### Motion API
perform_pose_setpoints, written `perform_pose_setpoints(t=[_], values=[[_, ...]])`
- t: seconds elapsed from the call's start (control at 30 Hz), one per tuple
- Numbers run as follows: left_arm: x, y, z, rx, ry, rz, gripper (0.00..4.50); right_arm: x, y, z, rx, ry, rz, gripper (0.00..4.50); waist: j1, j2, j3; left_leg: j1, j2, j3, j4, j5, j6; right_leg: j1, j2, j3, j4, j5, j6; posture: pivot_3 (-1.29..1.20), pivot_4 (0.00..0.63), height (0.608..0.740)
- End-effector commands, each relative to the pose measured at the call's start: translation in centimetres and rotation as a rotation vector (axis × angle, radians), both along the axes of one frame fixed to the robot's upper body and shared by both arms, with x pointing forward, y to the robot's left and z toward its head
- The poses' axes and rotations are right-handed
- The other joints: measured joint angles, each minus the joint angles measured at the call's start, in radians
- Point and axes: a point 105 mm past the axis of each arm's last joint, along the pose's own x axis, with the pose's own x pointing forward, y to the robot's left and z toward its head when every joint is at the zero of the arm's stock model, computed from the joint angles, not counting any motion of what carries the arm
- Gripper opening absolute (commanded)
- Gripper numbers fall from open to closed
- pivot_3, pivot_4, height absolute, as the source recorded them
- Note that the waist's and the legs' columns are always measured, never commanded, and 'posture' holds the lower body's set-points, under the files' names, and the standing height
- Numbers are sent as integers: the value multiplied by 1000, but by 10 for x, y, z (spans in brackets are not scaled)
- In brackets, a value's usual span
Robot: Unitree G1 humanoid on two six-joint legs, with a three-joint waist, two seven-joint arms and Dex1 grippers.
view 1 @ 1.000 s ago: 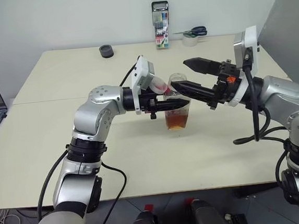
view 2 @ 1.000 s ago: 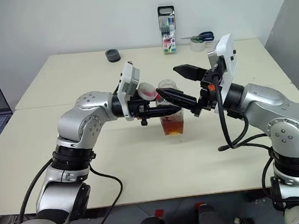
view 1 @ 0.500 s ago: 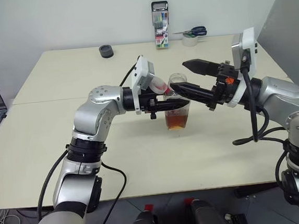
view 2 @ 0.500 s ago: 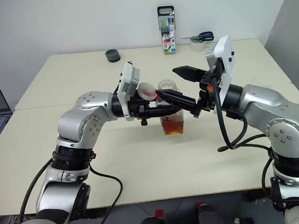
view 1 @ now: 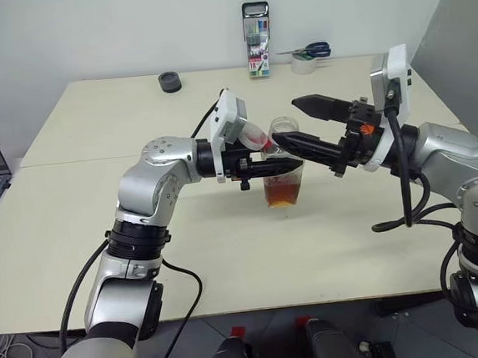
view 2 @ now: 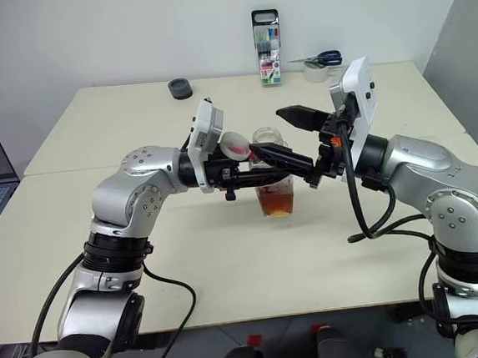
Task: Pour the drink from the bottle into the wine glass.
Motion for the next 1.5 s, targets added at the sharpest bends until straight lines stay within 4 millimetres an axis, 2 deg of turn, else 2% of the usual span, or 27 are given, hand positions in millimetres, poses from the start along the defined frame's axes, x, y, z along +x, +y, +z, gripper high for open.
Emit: perform_pose_setpoints(t=[0.03,0.47,0.63,0.83,1.13,1.33,1.5], values=[[-4,0,16,-23,-68,-7,1814,-3,-1,8,14,-44,5,4452,0,0,0,0,0,0,0,0,0,0,0,0,0,0,0,0,150,740],[-2,1,16,-26,-67,2,1814,-4,-2,7,12,-44,3,4452,0,0,0,0,0,0,0,0,0,0,0,0,0,0,0,0,150,740],[7,4,16,-48,-71,90,1814,-5,0,8,16,-48,5,4452,0,0,0,0,0,0,0,0,0,0,0,0,0,0,0,0,150,740],[25,21,14,-67,-90,264,1814,-7,3,7,20,-51,18,4452,0,0,0,0,0,0,0,0,0,0,0,0,0,0,0,0,150,740],[43,64,12,-135,-94,593,1814,-9,8,-2,-8,-74,47,4452,1,0,0,0,0,0,0,0,0,0,-1,0,0,0,0,0,150,740],[56,106,12,-215,-101,884,1814,-12,15,-16,-62,-116,94,4452,1,0,0,0,0,0,0,0,0,0,-1,0,0,0,0,0,150,740],[65,143,1,-206,-120,1115,1814,-9,20,-16,-48,-134,115,4452,1,0,0,1,0,0,0,0,0,0,-1,0,0,0,0,0,150,740]])
